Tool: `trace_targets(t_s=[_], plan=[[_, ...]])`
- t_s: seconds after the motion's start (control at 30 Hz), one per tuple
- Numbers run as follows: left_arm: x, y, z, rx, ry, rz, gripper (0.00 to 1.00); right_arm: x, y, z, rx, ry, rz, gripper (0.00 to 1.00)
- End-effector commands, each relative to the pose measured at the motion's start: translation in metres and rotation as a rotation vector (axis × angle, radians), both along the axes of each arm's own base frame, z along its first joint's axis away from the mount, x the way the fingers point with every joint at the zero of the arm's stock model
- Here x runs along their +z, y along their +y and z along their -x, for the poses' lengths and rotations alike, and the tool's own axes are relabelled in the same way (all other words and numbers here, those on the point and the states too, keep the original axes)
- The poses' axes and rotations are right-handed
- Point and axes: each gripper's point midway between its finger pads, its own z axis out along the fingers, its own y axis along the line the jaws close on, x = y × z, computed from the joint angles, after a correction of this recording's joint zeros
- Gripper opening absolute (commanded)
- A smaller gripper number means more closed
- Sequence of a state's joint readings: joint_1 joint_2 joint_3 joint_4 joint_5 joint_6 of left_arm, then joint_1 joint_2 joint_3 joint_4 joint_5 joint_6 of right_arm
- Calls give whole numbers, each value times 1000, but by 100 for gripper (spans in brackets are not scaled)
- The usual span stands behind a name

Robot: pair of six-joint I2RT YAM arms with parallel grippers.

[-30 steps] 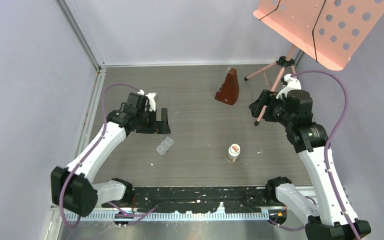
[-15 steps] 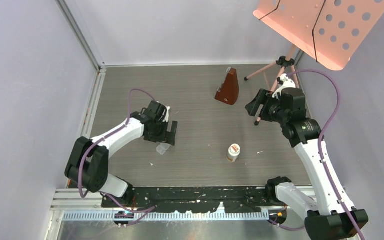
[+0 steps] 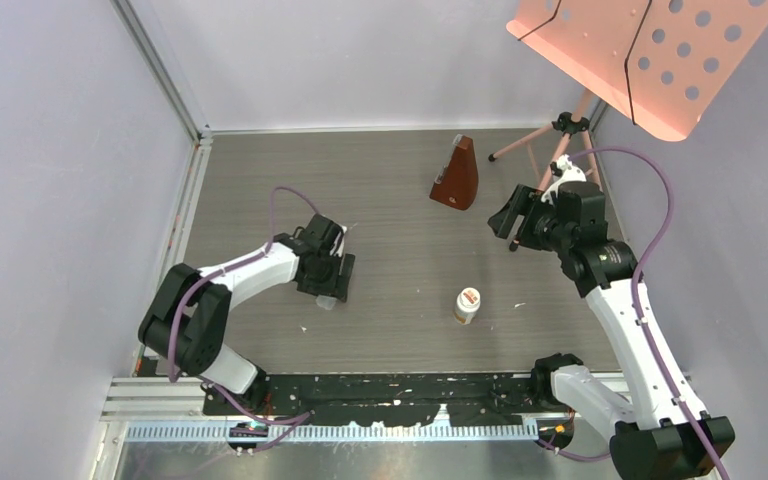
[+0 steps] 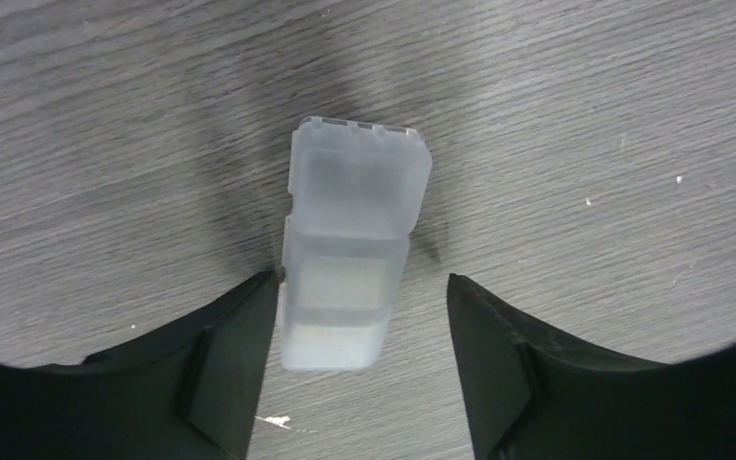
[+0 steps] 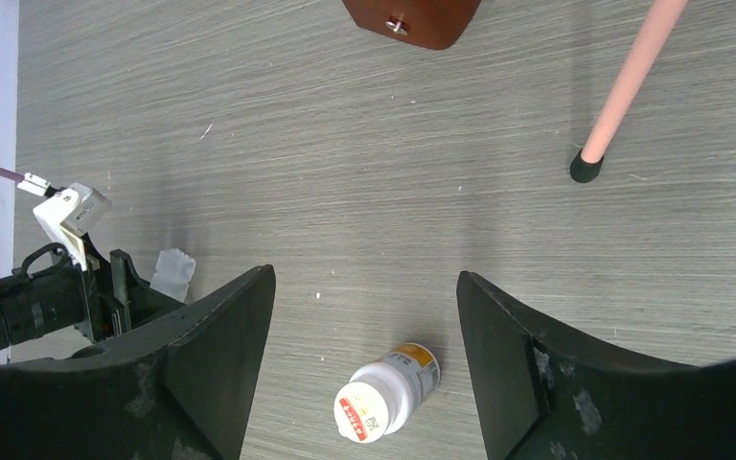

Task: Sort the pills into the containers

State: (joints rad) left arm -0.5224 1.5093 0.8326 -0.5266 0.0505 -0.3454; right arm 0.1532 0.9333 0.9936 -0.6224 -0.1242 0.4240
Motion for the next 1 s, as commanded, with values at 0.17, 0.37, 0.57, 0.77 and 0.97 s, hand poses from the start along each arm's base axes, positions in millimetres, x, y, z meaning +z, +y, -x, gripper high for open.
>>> trace_targets(t_s=[0.17, 0.37, 0.57, 0.77, 0.97], plan=[[-7, 1, -13, 73, 5, -75, 52, 10, 4, 6, 16, -45, -36, 77], [-6, 2, -16, 82, -22, -88, 29, 13, 7, 7, 37, -48, -40, 77], [34, -26, -14, 10, -30, 70, 0, 14, 16, 9, 96, -66, -59, 77], [132, -94, 1, -205, -49, 493, 0, 31, 47, 15, 207, -85, -218, 77], [237, -142, 23, -397, -74, 920, 0, 44, 95, 32, 363, -152, -448, 76]])
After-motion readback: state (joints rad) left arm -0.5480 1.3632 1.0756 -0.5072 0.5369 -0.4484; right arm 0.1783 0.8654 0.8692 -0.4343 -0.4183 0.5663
